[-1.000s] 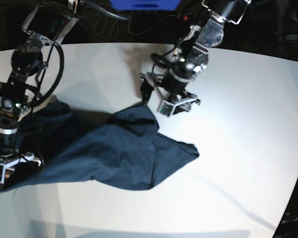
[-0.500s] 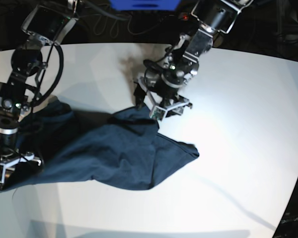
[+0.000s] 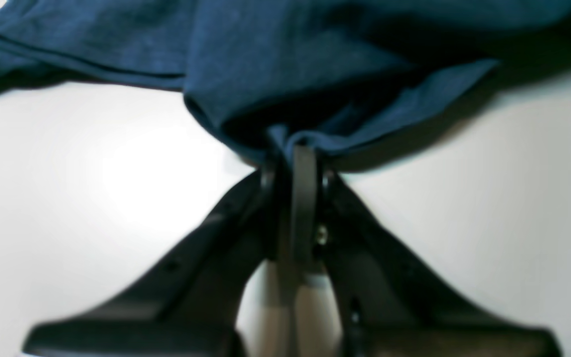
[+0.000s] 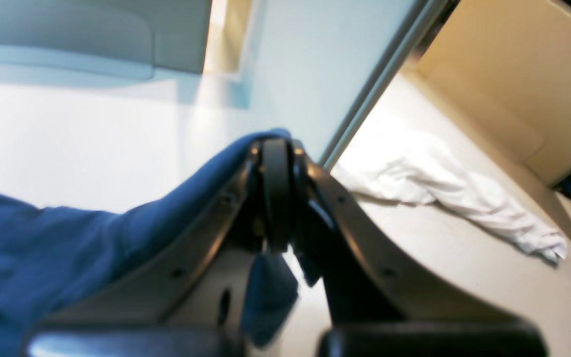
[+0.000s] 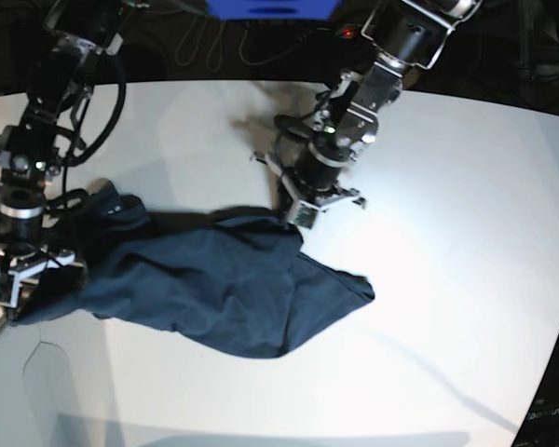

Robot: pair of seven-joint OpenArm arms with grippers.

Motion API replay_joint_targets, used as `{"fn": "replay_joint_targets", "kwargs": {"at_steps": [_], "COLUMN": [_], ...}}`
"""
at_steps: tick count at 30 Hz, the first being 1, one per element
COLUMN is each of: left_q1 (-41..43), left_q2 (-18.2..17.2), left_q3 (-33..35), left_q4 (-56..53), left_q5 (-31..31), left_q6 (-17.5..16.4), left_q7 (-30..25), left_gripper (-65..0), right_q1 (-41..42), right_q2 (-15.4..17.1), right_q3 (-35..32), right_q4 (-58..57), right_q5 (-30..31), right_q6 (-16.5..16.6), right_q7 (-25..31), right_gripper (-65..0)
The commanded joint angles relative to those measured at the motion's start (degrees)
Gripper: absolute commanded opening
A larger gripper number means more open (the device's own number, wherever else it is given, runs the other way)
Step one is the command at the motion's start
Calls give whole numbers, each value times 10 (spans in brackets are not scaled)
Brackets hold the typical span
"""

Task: Layout the t-shirt on the table in an organized manner, then fold the t-shirt properly

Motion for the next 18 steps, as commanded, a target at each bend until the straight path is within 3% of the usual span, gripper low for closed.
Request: {"fn": "replay_joint_targets", "kwargs": {"at_steps": [1,9,14,18], "left_q1": [-8,37,56,81], "left_q2": [-11,-91,-133,-158], "left_q3": [-20,-172,-232,-264], "left_q4": [30,203,284,317], "left_q5": [0,0,1,4], "left_q6": [8,4,4,3], "left_q7": [-15,-14,-14,-14], "left_gripper": [-650,-650,-650,-650], "right_q1": [8,-18,-38,-86], "right_q2": [6,3,-32,-47], "right_q3": [1,0,-3,-52], "right_q4": [11,12,17,27], "right_q5": [4,8,8,8], "right_q6": [-5,-5,-3,-3], "right_q7": [19,19,20,20], "right_gripper": [-650,-650,-650,-650]}}
